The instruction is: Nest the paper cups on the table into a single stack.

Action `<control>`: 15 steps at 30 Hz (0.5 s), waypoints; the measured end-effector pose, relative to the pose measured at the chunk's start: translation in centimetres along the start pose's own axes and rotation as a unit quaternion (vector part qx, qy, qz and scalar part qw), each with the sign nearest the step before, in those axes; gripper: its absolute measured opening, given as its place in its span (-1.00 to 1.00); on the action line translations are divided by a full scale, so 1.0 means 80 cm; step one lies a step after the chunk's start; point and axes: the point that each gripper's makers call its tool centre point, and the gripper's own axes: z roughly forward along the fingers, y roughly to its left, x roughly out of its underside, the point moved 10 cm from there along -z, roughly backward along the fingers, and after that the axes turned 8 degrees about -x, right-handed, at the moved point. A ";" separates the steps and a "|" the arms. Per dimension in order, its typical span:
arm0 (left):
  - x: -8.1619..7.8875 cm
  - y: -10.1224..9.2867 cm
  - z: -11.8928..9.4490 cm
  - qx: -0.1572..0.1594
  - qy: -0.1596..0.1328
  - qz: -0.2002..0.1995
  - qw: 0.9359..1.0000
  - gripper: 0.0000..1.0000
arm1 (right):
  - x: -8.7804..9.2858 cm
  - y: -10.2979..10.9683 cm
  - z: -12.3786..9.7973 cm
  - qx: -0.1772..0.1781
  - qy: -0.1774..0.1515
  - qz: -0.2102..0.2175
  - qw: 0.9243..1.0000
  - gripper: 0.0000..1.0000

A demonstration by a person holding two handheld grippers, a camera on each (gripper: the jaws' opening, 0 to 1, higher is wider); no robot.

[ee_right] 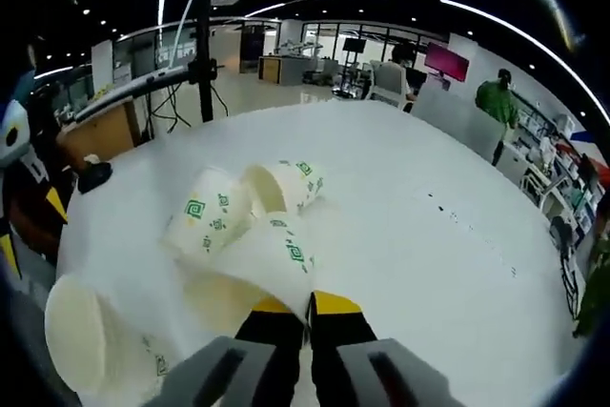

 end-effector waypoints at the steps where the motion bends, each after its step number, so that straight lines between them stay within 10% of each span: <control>1: -0.001 -0.001 0.000 0.000 -0.001 0.001 1.000 0.31 | -0.001 -0.001 -0.002 0.000 0.000 0.000 1.000 -1.00; 15: -0.008 0.003 0.003 0.000 -0.010 0.009 1.000 0.31 | -0.021 -0.022 -0.035 -0.015 0.023 -0.053 0.998 -1.00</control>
